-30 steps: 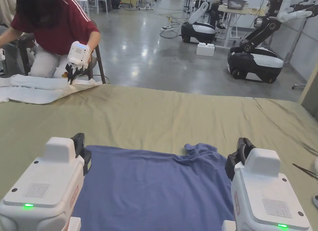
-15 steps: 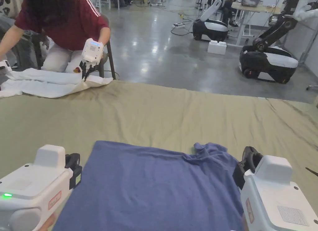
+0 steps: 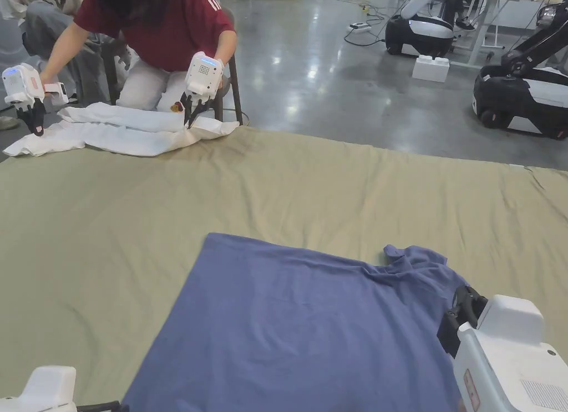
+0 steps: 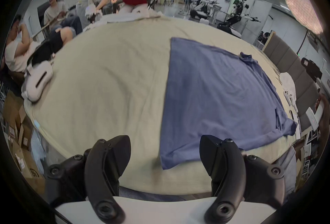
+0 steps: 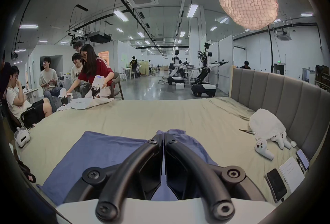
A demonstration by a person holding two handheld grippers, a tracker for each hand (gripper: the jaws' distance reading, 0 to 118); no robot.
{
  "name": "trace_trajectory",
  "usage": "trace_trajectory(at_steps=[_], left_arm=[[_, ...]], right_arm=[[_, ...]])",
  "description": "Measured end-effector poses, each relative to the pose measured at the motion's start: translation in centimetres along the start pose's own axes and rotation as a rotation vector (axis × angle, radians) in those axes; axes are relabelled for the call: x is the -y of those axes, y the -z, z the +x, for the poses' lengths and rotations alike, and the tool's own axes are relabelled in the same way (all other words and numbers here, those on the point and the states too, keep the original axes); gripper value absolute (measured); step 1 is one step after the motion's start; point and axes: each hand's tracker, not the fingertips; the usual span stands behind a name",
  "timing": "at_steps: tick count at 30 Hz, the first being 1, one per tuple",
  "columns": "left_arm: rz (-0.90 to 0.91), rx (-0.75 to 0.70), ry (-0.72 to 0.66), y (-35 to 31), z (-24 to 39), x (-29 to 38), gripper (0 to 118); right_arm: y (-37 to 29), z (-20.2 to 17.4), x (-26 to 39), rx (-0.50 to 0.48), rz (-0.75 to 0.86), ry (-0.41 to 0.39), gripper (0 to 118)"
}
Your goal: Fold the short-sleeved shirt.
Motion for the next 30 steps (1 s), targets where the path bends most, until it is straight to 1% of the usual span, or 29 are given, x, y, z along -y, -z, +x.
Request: trace_trajectory(at_steps=[2, 6, 9, 11, 13, 14, 16, 17, 20, 23, 28, 29, 30], left_arm=[[-0.023, -0.006, -0.006, 1.2, -0.1, 0.3, 81], [-0.066, -0.057, -0.014, 3.2, 0.4, 0.6, 79], [-0.098, -0.079, 0.002, 4.4, 1.0, 0.7, 67], [-0.090, -0.093, 0.004, 4.5, 1.6, 0.7, 62], [-0.075, -0.098, 0.011, 4.3, 2.2, 0.5, 47], [-0.073, -0.096, 0.019, 5.0, 1.7, 0.7, 35], [-0.070, -0.072, 0.035, 5.3, 2.4, 0.8, 17], [-0.073, -0.057, 0.041, 5.6, 2.8, 0.9, 4], [-0.075, -0.067, 0.073, 5.8, 3.5, 1.1, 1], [-0.076, -0.053, 0.065, 5.4, 2.9, 0.8, 0], [-0.056, -0.021, 0.061, 3.7, 2.6, 0.6, 0], [-0.048, -0.017, 0.058, 3.3, 2.5, 0.5, 0], [-0.039, -0.012, 0.052, 2.8, 2.4, 0.5, 0]], right_arm=[[0.1, -0.1, 0.2, 0.002, -0.010, -0.016, 0], [0.1, 0.1, 0.2, 0.002, -0.025, -0.005, 0], [-0.1, 0.2, 0.2, 0.005, -0.023, -0.014, 0], [-0.1, 0.3, 0.3, 0.005, -0.027, -0.018, 0], [-0.1, 0.4, 0.5, 0.006, -0.034, -0.018, 0], [-0.1, 0.5, 0.5, 0.008, -0.037, -0.019, 0], [-0.1, 0.6, 0.8, 0.009, -0.044, -0.019, 0], [-0.1, 0.7, 1.0, 0.009, -0.050, -0.017, 0], [-0.3, 1.1, 1.4, 0.008, -0.071, -0.006, 0], [-0.8, 2.2, 1.8, 0.014, -0.093, 0.005, 0], [-2.1, 5.4, 2.4, 0.041, -0.187, -0.033, 2], [-2.4, 6.3, 2.8, 0.053, -0.225, -0.063, 9], [-2.6, 7.1, 3.4, 0.062, -0.258, -0.093, 20]])
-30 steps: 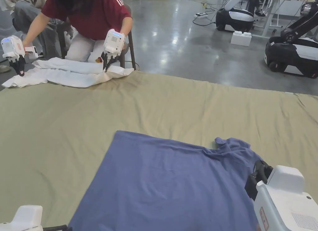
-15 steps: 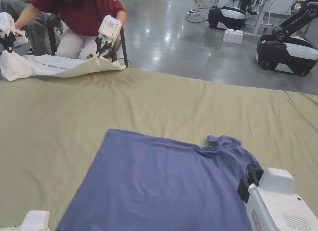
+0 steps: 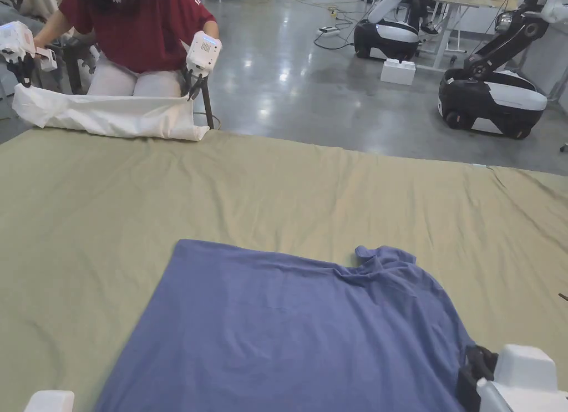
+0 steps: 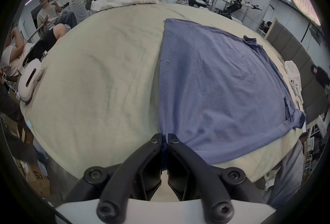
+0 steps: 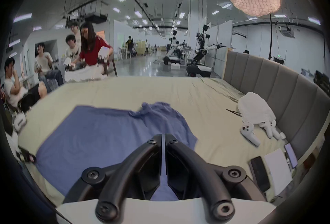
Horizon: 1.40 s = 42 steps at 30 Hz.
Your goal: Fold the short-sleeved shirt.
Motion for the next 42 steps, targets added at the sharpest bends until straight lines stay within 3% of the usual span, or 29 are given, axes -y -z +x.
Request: trace_trajectory(at_steps=[2, 3, 7, 11, 16, 18, 20, 22, 23, 24, 25, 26, 28, 33, 42], left_arm=[[0.008, 0.013, -0.009, -0.4, -0.2, -0.1, 0], [0.009, 0.012, -0.010, -0.5, -0.2, -0.1, 0], [0.010, 0.008, -0.009, -0.4, -0.2, -0.2, 0], [-0.002, -0.007, 0.002, 0.0, 0.1, -0.1, 0], [-0.013, -0.016, 0.015, 0.1, 0.3, -0.2, 0], [-0.018, -0.016, 0.018, 0.3, 0.2, -0.3, 0], [-0.024, -0.016, 0.016, 0.6, 0.1, -0.2, 0], [-0.026, -0.017, 0.014, 0.7, 0.2, -0.1, 0], [-0.027, -0.018, 0.012, 0.8, 0.2, -0.1, 0], [-0.026, -0.019, 0.011, 0.7, 0.2, 0.0, 0], [-0.026, -0.020, 0.010, 0.8, 0.3, 0.0, 0], [-0.026, -0.020, 0.010, 0.8, 0.3, 0.1, 0], [-0.022, -0.024, 0.012, 0.7, 0.2, 0.1, 0], [0.025, -0.019, 0.002, -0.8, 0.3, -0.5, 0], [0.210, 0.020, -0.029, -1.6, 0.6, -6.4, 0]], right_arm=[[0.1, 1.6, 1.7, 0.017, -0.105, -0.034, 54], [0.2, 2.2, 2.5, 0.022, -0.153, -0.029, 61], [0.2, 4.4, 6.4, 0.017, -0.348, 0.021, 67], [-0.1, 4.5, 9.6, -0.038, -0.452, 0.061, 67], [1.1, 4.1, 11.9, -0.033, -0.517, 0.056, 67], [2.2, 4.0, 12.5, -0.038, -0.541, 0.048, 61], [3.3, 3.8, 13.0, -0.068, -0.578, 0.070, 48], [3.4, 3.6, 13.0, -0.059, -0.573, 0.072, 43], [3.1, 3.6, 12.7, -0.066, -0.573, 0.055, 31], [2.9, 3.5, 12.5, -0.076, -0.567, 0.046, 8], [2.8, 3.5, 12.2, -0.087, -0.562, 0.035, 6], [2.5, 3.2, 12.0, -0.095, -0.561, 0.038, 6], [2.2, 2.8, 11.4, -0.081, -0.555, -0.035, 5], [0.2, 2.6, 8.7, -0.057, -0.500, -0.048, 5], [2.7, 3.7, 2.3, -0.084, -0.421, 0.021, 5]])
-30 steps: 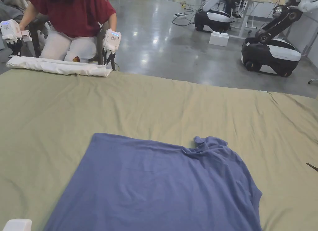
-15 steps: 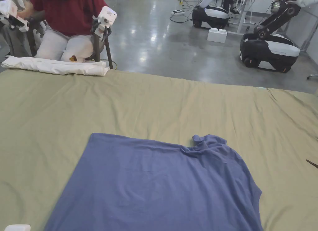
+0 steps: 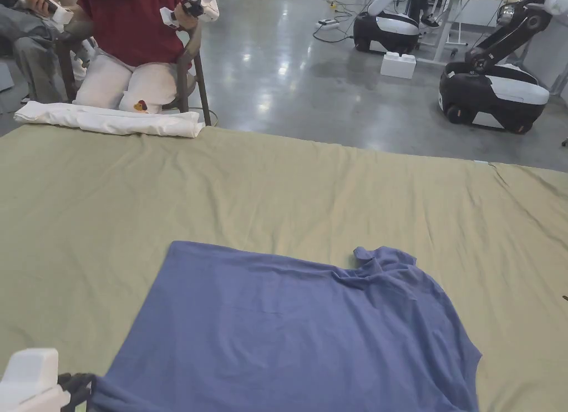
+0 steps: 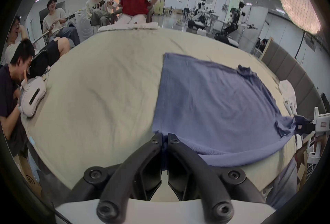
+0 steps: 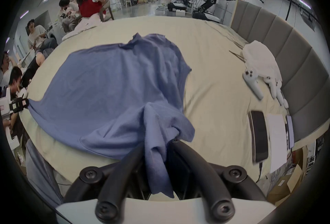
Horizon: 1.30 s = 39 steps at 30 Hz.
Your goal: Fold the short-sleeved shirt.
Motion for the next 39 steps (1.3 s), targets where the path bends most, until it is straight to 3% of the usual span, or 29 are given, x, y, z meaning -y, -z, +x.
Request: trace_trajectory(at_steps=[8, 16, 23, 25, 26, 27, 28, 30, 35, 37, 39], left_arm=[[0.042, -0.002, -0.013, 6.8, 0.5, -8.0, 0], [-0.067, -0.011, 0.018, 14.1, 1.2, -10.6, 0], [-0.102, -0.027, 0.024, 15.3, 1.6, -10.7, 8], [-0.068, -0.028, 0.020, 14.4, 1.9, -10.9, 25], [-0.030, -0.027, 0.028, 13.8, 1.8, -11.1, 44], [0.002, -0.019, 0.039, 13.1, 2.0, -11.3, 56], [0.035, -0.012, 0.050, 12.3, 2.3, -11.5, 61], [0.102, 0.008, 0.075, 10.6, 3.2, -11.9, 61], [0.327, 0.023, 0.136, 5.4, 6.3, -11.9, 59], [0.417, 0.002, 0.145, 3.3, 7.4, -11.3, 53], [0.486, -0.014, 0.148, 1.5, 8.4, -10.7, 35]], right_arm=[[5.2, 1.1, -8.5, -0.027, 0.019, 0.033, 5], [12.6, 1.5, -11.0, -0.020, -0.081, 0.059, 7], [14.1, 1.3, -10.4, 0.017, -0.082, 0.051, 29], [13.0, 1.1, -10.2, 0.030, -0.020, 0.052, 46], [12.2, 1.0, -10.3, 0.024, 0.029, 0.058, 54], [11.4, 0.8, -10.3, 0.022, 0.078, 0.064, 57], [10.1, 0.2, -10.5, 0.023, 0.129, 0.066, 61], [8.1, -0.5, -10.7, 0.024, 0.243, 0.074, 66], [3.2, -3.6, -10.7, 0.030, 0.526, 0.065, 66], [1.9, -4.8, -10.4, 0.038, 0.622, 0.059, 65], [0.5, -5.9, -9.9, 0.052, 0.692, 0.059, 57]])
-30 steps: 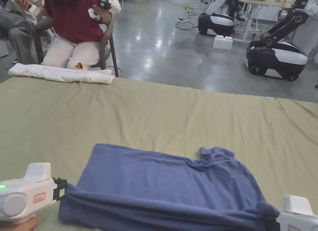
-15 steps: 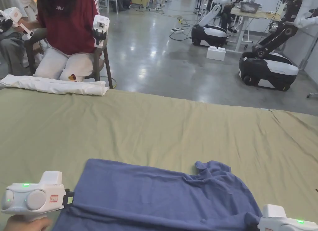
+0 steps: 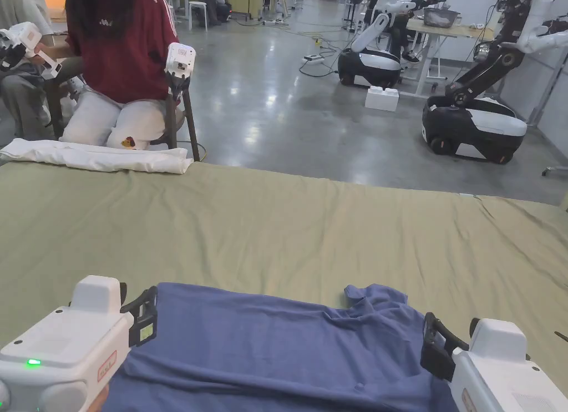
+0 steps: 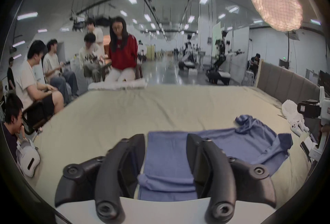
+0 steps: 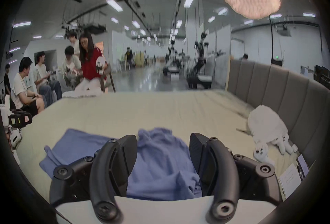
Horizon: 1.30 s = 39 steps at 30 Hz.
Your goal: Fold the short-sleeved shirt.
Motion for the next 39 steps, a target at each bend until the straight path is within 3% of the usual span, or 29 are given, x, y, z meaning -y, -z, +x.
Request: trace_trajectory(at_steps=[1, 2, 3, 4, 9, 13, 23, 24, 25, 27, 28, 31, 34, 36, 37, 38, 39], left_arm=[[0.031, -0.014, 0.007, -1.0, 0.5, -0.1, 27], [0.057, -0.025, 0.009, -1.9, 0.9, -0.2, 16], [0.087, -0.035, 0.012, -2.5, 1.1, -0.2, 7], [0.113, -0.039, 0.020, -3.4, 1.4, -0.2, 0], [0.193, -0.057, 0.037, -7.0, 2.4, -0.4, 0], [0.156, -0.066, 0.056, -7.7, 1.8, -0.1, 0], [-0.414, -0.045, -0.078, 1.1, -5.0, 6.6, 0], [-0.459, -0.048, -0.103, 2.2, -5.6, 7.2, 5], [-0.510, -0.061, -0.117, 3.2, -6.0, 7.9, 17], [-0.592, -0.063, -0.124, 5.0, -6.7, 9.1, 63], [-0.623, -0.061, -0.135, 5.7, -6.8, 9.7, 74], [-0.737, -0.052, -0.154, 7.3, -6.6, 11.6, 75], [-0.860, -0.070, -0.121, 8.2, -5.8, 13.3, 65], [-0.768, -0.093, -0.081, 7.3, -4.8, 13.0, 51], [-0.769, -0.085, -0.074, 7.2, -4.3, 12.9, 37], [-0.751, -0.061, -0.066, 7.2, -4.1, 12.8, 14], [-0.734, -0.044, -0.068, 6.7, -4.0, 12.9, 3]], right_arm=[[-0.6, -0.4, -0.1, 0.003, 0.032, 0.000, 44], [-1.2, -0.9, -0.3, 0.011, 0.059, 0.001, 21], [-1.8, -1.2, -0.4, 0.016, 0.086, 0.004, 6], [-2.5, -1.5, -0.6, 0.021, 0.114, 0.007, 5], [-4.9, -2.4, -1.4, 0.037, 0.212, -0.021, 0], [-6.1, -2.5, -1.9, 0.033, 0.239, -0.019, 0], [-6.1, -1.6, -0.6, 0.020, 0.170, -0.026, 0], [-6.0, -1.5, -0.3, 0.022, 0.161, -0.027, 0], [-5.9, -1.2, 0.1, 0.026, 0.146, -0.028, 0], [-5.8, -0.8, 0.7, 0.033, 0.118, -0.025, 0], [-5.7, -0.6, 1.0, 0.037, 0.103, -0.025, 0], [-5.5, 0.2, 2.0, 0.054, 0.064, -0.017, 0], [-5.4, 1.2, 3.0, 0.070, 0.019, -0.001, 0], [-5.1, 1.9, 3.5, 0.087, -0.024, 0.005, 0], [-5.0, 2.4, 3.8, 0.096, -0.050, 0.015, 0], [-4.7, 2.9, 4.2, 0.104, -0.079, 0.027, 0], [-4.3, 3.4, 4.5, 0.114, -0.118, 0.032, 1]])
